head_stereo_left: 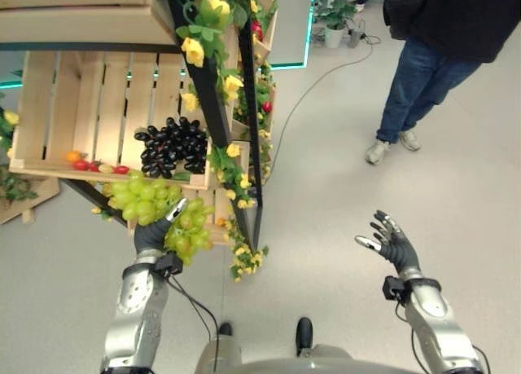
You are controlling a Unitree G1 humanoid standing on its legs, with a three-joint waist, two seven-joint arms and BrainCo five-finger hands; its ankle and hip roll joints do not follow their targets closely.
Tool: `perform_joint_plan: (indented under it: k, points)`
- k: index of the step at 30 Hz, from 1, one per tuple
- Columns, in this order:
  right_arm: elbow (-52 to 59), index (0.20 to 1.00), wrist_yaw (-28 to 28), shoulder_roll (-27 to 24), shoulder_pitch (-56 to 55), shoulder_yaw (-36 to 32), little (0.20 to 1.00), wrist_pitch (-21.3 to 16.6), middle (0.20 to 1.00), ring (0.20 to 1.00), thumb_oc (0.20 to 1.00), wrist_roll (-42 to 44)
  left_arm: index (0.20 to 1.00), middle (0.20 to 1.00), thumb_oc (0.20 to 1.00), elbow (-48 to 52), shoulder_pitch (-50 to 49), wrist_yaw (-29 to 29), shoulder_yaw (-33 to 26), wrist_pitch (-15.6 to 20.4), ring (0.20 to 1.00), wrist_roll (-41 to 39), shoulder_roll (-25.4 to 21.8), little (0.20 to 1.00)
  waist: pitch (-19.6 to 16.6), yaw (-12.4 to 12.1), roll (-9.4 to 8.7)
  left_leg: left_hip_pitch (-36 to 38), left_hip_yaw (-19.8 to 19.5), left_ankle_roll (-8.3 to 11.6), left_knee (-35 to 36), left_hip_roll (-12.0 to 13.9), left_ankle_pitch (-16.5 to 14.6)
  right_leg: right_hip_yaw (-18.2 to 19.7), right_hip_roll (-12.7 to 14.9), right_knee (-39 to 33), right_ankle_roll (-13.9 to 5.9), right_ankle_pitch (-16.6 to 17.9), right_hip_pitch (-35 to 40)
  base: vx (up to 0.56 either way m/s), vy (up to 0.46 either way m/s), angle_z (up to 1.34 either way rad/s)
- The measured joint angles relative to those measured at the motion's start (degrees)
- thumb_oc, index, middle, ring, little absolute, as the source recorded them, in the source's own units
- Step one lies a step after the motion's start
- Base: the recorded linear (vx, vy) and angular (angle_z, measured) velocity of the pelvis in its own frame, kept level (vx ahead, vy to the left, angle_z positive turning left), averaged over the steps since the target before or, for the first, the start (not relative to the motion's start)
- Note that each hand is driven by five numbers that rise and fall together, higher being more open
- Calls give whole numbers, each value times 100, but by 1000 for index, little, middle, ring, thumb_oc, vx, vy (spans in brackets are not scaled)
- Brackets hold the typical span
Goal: Pick up the fruits from the basket on one side to the basket on the other side
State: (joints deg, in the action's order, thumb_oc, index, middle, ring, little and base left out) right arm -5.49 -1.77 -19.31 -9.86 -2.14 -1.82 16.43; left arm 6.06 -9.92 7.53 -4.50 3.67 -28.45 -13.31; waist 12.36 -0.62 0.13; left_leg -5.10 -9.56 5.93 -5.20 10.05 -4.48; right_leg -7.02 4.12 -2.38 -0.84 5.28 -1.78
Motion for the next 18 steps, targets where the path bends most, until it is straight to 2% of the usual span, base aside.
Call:
perform_joint_plan:
  k: [1,2,3,4,6,8,12,18]
  points:
    - [84,1000,10,-110,-103,-36,1000,-7,1000,1000,1000,-4,200,200,200,-5,-68,2,-12,1,200,0,97,200,-45,36,245,103,-89,104,318,-18,182,-1,-48,-102,-201,77,55,96,116,-30]
    - [82,1000,30,-103,-137,15,1000,28,1000,1000,1000,-4,200,200,200,-7,-72,21,-100,-1,200,-1,83,200,-48,-19,203,138,-10,206,340,-108,397,4,72,-230,-314,105,146,118,136,-24]
    - [94,1000,59,-80,-164,41,1000,45,1000,1000,1000,-5,200,200,200,-5,-83,28,-141,-2,200,0,64,200,-69,-24,139,167,14,173,392,-194,420,1,174,-298,-376,86,196,87,136,-10]
    - [137,1000,125,14,-187,59,1000,53,1000,1000,1000,-5,200,200,200,43,-201,27,-175,-1,200,3,-22,200,-142,-2,16,313,42,141,620,-339,580,-1,330,-293,-432,59,211,36,126,14]
    - [232,1000,199,149,-222,66,1000,47,1000,1000,1000,-5,200,200,200,62,-305,11,-180,-2,200,0,-151,200,-235,-10,-133,526,188,113,896,-437,761,12,487,-304,-589,99,268,10,96,11]
    - [286,1000,294,260,-137,112,1000,47,1000,1000,1000,-6,200,200,200,71,-360,8,-284,-2,200,0,-239,200,-313,-40,-231,562,203,91,1015,-472,782,2,528,-292,-694,83,281,27,85,8]
    - [418,1000,456,273,119,161,1000,47,1000,1000,1000,-7,200,200,200,70,-460,29,-562,-2,200,0,-273,200,-285,-62,-180,660,313,147,1018,-467,767,3,507,-287,-697,16,334,21,117,-6]
    - [418,1000,514,254,171,283,1000,52,1000,1000,1000,-25,200,200,200,70,-455,111,-662,-2,200,-3,-291,200,-276,-59,-147,658,328,133,1023,-417,716,-12,502,-311,-683,-24,351,12,62,1]
